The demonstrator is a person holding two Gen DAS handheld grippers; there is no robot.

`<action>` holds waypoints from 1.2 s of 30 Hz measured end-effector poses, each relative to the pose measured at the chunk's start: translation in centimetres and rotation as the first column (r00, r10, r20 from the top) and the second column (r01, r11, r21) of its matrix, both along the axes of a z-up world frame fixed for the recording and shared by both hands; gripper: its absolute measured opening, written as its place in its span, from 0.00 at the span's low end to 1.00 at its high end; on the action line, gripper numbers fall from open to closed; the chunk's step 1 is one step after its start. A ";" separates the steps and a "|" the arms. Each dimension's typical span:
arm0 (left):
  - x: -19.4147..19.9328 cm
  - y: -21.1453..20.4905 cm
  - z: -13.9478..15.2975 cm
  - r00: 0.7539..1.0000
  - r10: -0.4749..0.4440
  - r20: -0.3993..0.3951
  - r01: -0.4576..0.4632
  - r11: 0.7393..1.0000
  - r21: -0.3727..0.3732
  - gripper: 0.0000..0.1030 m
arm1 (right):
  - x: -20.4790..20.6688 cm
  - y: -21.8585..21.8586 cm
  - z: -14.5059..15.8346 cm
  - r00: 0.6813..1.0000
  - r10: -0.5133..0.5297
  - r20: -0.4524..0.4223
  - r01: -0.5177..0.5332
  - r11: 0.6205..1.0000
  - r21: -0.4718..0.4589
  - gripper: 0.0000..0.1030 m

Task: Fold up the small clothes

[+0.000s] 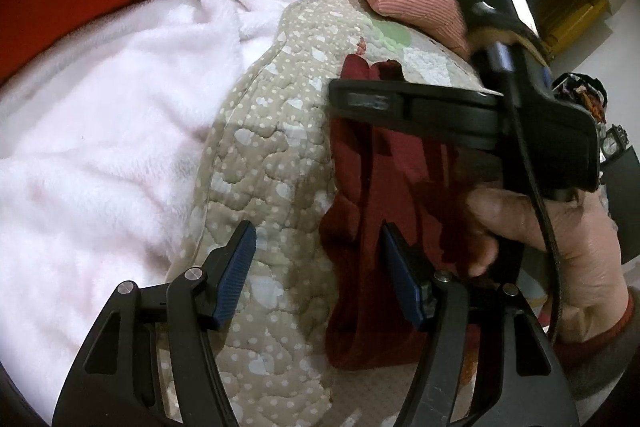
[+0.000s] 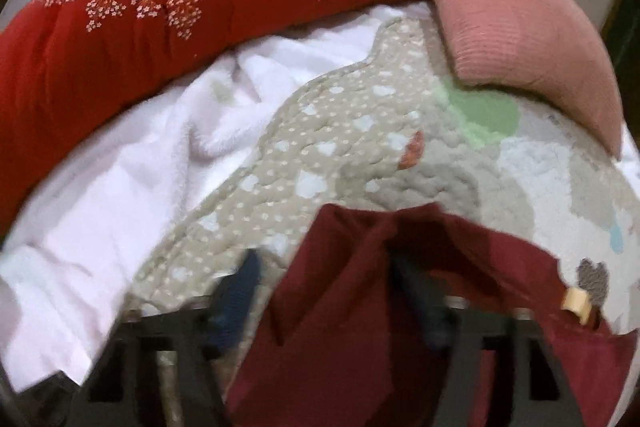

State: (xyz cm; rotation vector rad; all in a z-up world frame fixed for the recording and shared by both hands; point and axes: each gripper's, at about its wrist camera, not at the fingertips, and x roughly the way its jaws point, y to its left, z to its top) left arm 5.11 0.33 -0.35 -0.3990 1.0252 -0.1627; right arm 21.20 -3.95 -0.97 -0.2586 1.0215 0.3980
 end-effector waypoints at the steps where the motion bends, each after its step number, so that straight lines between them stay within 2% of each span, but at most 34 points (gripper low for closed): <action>1: 0.0 0.0 0.0 1.000 0.002 0.002 -0.002 1.000 -0.003 0.64 | 0.0 -0.5 0.2 1.000 0.005 0.000 -0.005 1.000 0.011 0.38; 3: 0.0 0.0 0.0 1.000 0.003 0.008 -0.003 1.000 -0.008 0.68 | 0.1 -2.0 1.0 1.000 0.010 -0.019 -0.008 0.996 0.091 0.25; 5: -0.1 -0.2 0.1 1.000 0.002 0.024 -0.001 1.000 -0.024 0.70 | 0.1 -3.2 2.0 1.000 0.004 -0.030 0.001 0.988 0.157 0.22; 6: 0.1 -0.3 0.1 1.000 0.000 0.029 0.001 0.999 -0.033 0.70 | 0.1 -3.9 2.4 0.999 -0.004 -0.037 0.012 0.980 0.197 0.21; 9: 0.2 -0.8 -0.2 0.999 -0.037 0.028 0.040 0.992 -0.123 0.70 | 0.2 -5.9 3.5 0.998 -0.024 -0.066 0.043 0.951 0.305 0.20; 11: 0.3 -1.2 -0.3 0.998 -0.060 0.030 0.064 0.985 -0.160 0.70 | 0.1 -6.6 3.8 0.996 -0.032 -0.081 0.058 0.938 0.342 0.19; 13: 0.5 -1.7 -0.3 0.996 -0.074 0.039 0.079 0.986 -0.148 0.70 | -0.2 -6.5 4.1 0.996 -0.035 -0.085 0.062 0.933 0.353 0.19; 17: 0.6 -2.3 -0.5 0.995 -0.088 0.054 0.093 0.990 -0.104 0.70 | -0.6 -6.3 4.0 0.996 -0.030 -0.083 0.057 0.935 0.351 0.19; 21: 0.8 -2.4 -0.5 0.993 -0.100 0.059 0.106 0.989 -0.106 0.54 | -0.5 -6.0 3.9 0.995 -0.032 -0.090 0.060 0.944 0.324 0.19; 22: 0.7 -2.2 -0.6 0.994 -0.097 0.058 0.103 0.988 -0.115 0.52 | -0.5 -6.0 4.0 0.995 -0.035 -0.097 0.064 0.945 0.321 0.23; 23: 0.8 -2.1 -0.7 0.994 -0.095 0.055 0.101 0.987 -0.121 0.48 | -0.4 -6.0 4.0 0.993 -0.037 -0.108 0.070 0.945 0.320 0.37; 24: 0.7 -2.0 -0.6 0.994 -0.093 0.053 0.099 0.987 -0.126 0.46 | -0.5 -5.9 4.0 0.992 -0.036 -0.118 0.073 0.943 0.325 0.54; 26: 0.9 -2.0 -0.7 0.994 -0.090 0.054 0.097 0.987 -0.130 0.46 | -0.6 -5.7 4.2 0.992 -0.038 -0.122 0.076 0.942 0.328 0.63; 31: 0.8 -2.0 -0.7 0.995 -0.085 0.054 0.091 0.987 -0.132 0.46 | -0.8 -3.4 3.4 0.991 -0.027 -0.128 0.054 0.976 0.210 0.63; 34: 0.9 -1.8 -1.0 0.996 -0.079 0.048 0.085 0.986 -0.141 0.46 | -0.5 -1.5 1.7 0.988 -0.021 -0.150 0.036 0.994 0.100 0.65; 36: 1.0 -1.9 -1.1 0.996 -0.075 0.045 0.080 0.986 -0.145 0.46 | -0.3 -0.9 0.8 0.991 -0.037 -0.127 0.044 0.997 0.059 0.66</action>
